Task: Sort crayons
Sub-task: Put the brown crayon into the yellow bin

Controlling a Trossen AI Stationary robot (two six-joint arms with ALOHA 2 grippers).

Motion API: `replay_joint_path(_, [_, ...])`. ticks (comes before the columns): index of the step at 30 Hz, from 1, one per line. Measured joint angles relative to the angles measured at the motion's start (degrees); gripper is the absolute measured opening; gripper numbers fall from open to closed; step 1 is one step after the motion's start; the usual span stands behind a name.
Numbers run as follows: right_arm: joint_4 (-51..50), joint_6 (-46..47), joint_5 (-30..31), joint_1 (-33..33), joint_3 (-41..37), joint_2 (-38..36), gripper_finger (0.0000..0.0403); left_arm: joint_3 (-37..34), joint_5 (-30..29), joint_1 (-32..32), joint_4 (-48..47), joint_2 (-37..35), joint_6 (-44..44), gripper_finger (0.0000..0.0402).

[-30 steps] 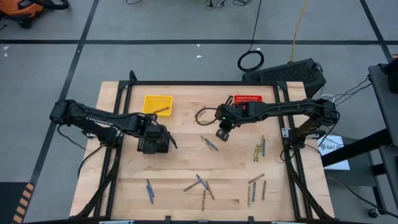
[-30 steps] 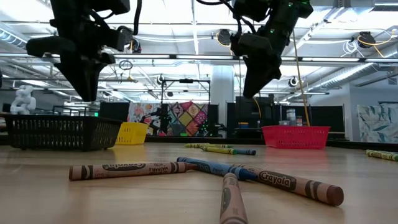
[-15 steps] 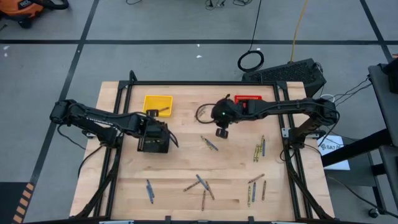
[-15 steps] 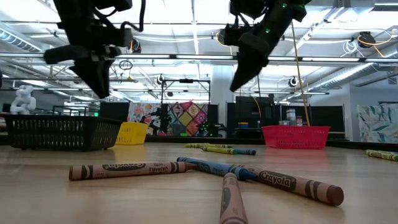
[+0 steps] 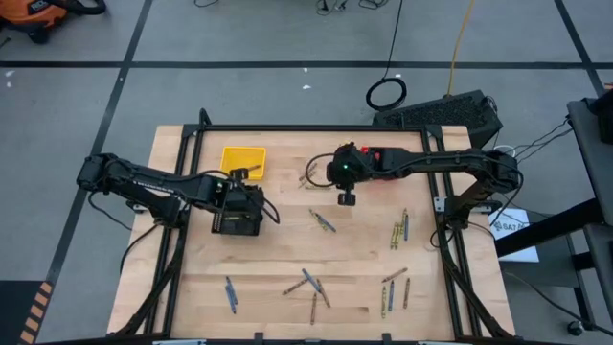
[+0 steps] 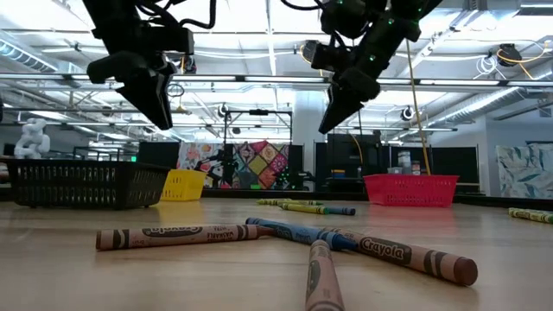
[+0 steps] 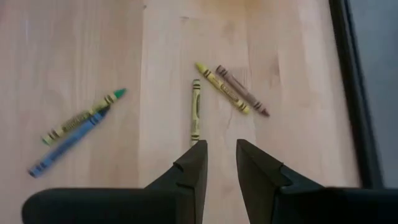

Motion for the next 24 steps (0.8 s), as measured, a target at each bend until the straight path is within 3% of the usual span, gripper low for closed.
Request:
replay_joint_path(8, [6.5, -13.6, -0.3, -3.2, 0.0, 1.2, 0.0073, 0.0, 3.9, 0.0, 1.8, 0.0, 0.0, 0.0071])
replay_joint_path(12, [13.4, -14.2, -5.5, -6.2, 0.0, 4.4, 0.0073, 0.0, 3.9, 0.0, 1.8, 0.0, 0.2, 0.0071])
replay_joint_path(24, [10.9, -27.3, -10.2, -12.3, 9.9, 17.7, 0.0073, 0.0, 3.8, 1.6, 0.8, 0.0, 4.6, 0.0071])
